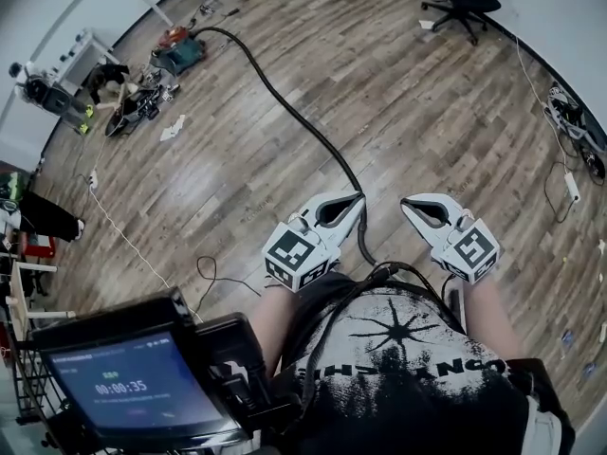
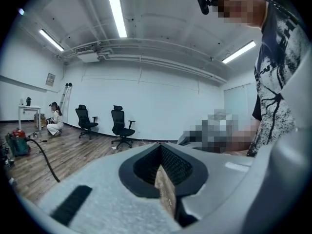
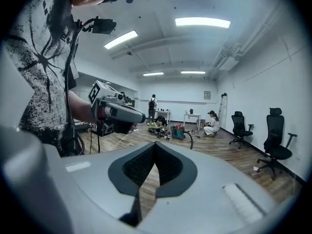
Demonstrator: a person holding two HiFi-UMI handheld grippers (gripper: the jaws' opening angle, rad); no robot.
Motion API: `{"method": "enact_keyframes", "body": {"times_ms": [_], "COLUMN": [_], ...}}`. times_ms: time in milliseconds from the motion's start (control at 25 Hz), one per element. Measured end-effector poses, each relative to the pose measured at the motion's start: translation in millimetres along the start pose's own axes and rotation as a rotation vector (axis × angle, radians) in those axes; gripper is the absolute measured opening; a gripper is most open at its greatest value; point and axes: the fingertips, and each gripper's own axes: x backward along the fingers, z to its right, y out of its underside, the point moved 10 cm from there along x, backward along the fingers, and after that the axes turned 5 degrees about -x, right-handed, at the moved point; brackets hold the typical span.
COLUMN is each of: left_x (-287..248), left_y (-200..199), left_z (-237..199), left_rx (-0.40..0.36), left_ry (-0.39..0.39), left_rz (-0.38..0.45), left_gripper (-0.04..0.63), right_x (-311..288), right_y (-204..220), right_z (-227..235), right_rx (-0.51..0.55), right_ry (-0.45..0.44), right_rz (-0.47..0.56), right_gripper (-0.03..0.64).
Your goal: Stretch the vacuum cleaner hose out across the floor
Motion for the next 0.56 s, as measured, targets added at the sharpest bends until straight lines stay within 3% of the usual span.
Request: {"method": "enact_keyframes", "body": {"times_ms": [560], "left_x": [9.3], "left_y": [10.5], "left_z": [10.6], "left_rx": [-0.019], "left_ry": [-0.001], "left_rz": [-0.019], "left_gripper": [0.002], "right_x": [6.3], "right_y": [-0.3], "right_z": [-11.1], "right_rx": [0.033], "right_ry": [0.017], "right_rz": [0.005], "right_gripper": [0.006]}}
